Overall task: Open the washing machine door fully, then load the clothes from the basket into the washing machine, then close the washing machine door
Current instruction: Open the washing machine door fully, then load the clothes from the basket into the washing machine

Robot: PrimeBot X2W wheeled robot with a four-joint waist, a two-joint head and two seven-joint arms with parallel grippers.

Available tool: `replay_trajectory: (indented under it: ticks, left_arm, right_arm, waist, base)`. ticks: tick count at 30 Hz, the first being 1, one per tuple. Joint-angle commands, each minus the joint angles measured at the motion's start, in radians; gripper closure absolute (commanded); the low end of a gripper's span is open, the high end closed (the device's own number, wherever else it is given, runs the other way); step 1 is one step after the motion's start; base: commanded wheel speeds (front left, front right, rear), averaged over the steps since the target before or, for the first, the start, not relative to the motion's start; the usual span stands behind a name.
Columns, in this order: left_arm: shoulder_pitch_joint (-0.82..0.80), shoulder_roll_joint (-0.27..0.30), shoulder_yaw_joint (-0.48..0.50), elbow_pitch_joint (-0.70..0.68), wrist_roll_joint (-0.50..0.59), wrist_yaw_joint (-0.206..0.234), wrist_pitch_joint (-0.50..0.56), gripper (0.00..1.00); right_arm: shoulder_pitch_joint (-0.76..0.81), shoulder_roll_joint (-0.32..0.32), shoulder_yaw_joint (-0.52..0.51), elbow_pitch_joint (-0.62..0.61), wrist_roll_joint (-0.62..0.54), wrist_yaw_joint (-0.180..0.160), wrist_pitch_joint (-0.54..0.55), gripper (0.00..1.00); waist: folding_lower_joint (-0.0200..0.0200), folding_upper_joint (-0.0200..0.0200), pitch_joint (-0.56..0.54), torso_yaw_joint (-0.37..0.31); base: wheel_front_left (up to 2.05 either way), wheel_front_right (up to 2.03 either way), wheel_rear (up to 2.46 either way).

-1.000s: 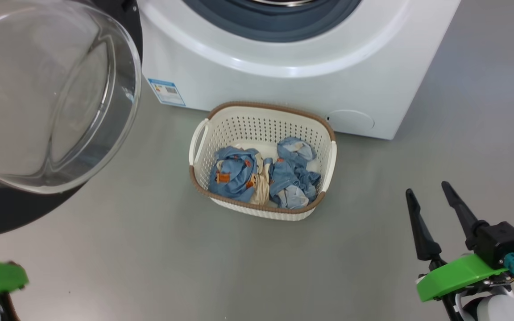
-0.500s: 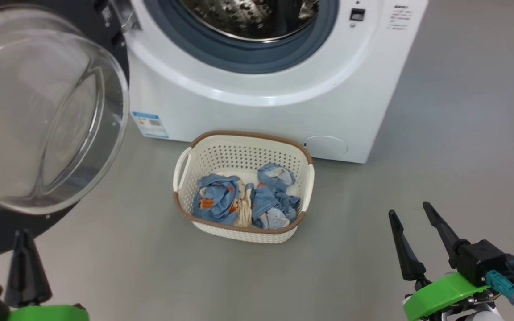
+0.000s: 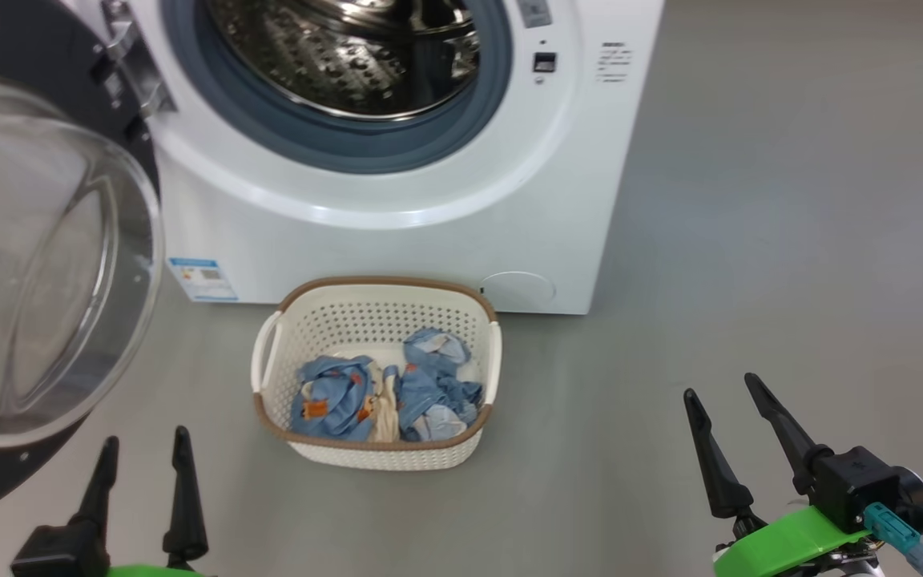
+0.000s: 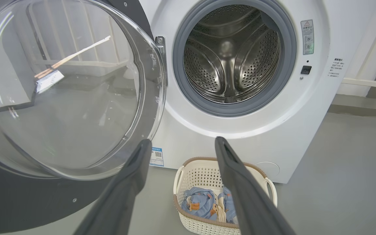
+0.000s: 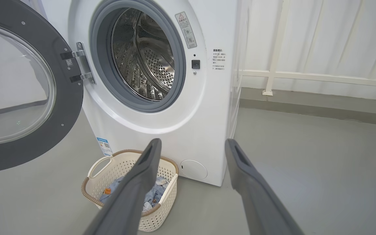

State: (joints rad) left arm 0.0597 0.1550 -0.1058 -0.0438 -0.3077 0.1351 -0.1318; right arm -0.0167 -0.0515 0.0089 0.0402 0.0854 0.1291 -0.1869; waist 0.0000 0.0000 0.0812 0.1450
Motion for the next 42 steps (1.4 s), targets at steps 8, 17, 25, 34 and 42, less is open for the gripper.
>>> replay_trajectory:
  ticks: [8,17,25,34,42]
  left_arm:
    - [0.001,0.005,0.008,0.002,0.004,-0.006,0.009,0.00]
    - [0.016,0.000,-0.014,0.014,-0.001,-0.008,0.018,0.00]
    - [0.021,0.002,-0.023,0.023,0.001,0.000,0.024,0.00]
    - [0.016,0.006,-0.031,0.030,0.005,0.008,0.030,0.00]
    - [0.013,0.009,-0.028,0.035,0.004,0.017,0.018,0.00]
  right_arm:
    - [0.014,0.001,0.038,-0.050,0.020,0.002,0.001,0.00]
    - [0.039,0.001,0.036,-0.064,0.028,0.002,0.007,0.00]
    - [0.056,0.001,0.032,-0.073,0.032,0.002,0.013,0.00]
    - [0.058,0.001,0.025,-0.070,0.034,0.002,0.013,0.00]
    - [0.059,0.001,0.021,-0.065,0.038,0.002,0.008,0.00]
  waist:
    - [0.0000,0.0000,-0.040,-0.087]
    - [0.0000,0.0000,-0.064,-0.124]
    - [0.0000,0.0000,-0.076,-0.133]
    - [0.0000,0.0000,-0.082,-0.137]
    - [0.0000,0.0000,-0.086,-0.142]
  base:
    - [0.00,0.00,0.00]
    - [0.00,0.00,0.00]
    - [0.00,0.00,0.00]
    - [0.00,0.00,0.00]
    - [0.00,0.00,0.00]
